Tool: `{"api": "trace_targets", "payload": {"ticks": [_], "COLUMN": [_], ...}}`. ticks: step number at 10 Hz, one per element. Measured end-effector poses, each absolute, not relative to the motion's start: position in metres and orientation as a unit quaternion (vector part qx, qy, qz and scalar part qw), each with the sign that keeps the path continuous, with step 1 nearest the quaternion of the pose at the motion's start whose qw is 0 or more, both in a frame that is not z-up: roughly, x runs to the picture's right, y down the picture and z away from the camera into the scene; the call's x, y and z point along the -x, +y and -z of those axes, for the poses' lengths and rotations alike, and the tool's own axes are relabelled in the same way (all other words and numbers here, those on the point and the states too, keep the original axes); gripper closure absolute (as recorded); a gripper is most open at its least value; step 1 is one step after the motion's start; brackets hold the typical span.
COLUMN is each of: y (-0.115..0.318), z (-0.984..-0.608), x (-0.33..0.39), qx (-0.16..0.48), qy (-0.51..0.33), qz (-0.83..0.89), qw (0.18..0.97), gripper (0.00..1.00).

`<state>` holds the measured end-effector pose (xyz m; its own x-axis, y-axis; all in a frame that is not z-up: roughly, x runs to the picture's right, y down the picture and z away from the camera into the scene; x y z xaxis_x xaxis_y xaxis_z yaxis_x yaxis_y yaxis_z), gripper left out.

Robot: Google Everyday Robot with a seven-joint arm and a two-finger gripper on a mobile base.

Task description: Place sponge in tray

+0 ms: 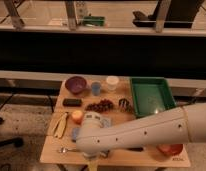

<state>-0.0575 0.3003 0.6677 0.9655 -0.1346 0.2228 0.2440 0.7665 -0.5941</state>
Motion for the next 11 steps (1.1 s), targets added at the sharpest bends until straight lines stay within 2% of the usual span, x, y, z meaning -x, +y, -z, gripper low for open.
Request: {"api": "trace_targets", "payload": {"ticks": [2,8,11], "y": [0.294,0.266,0.259], "z": [-0.674,-0.729,-0.748], "x": [0.057,0.125,0.129], "qx": [0.321,0.308,0.295], "qy": [-0.094,-0.134,-0.140], "qz": [0.103,0.133,0.138], "qw": [0.937,0.933,0.935], "gripper": [0.20,0.20,0.20]}}
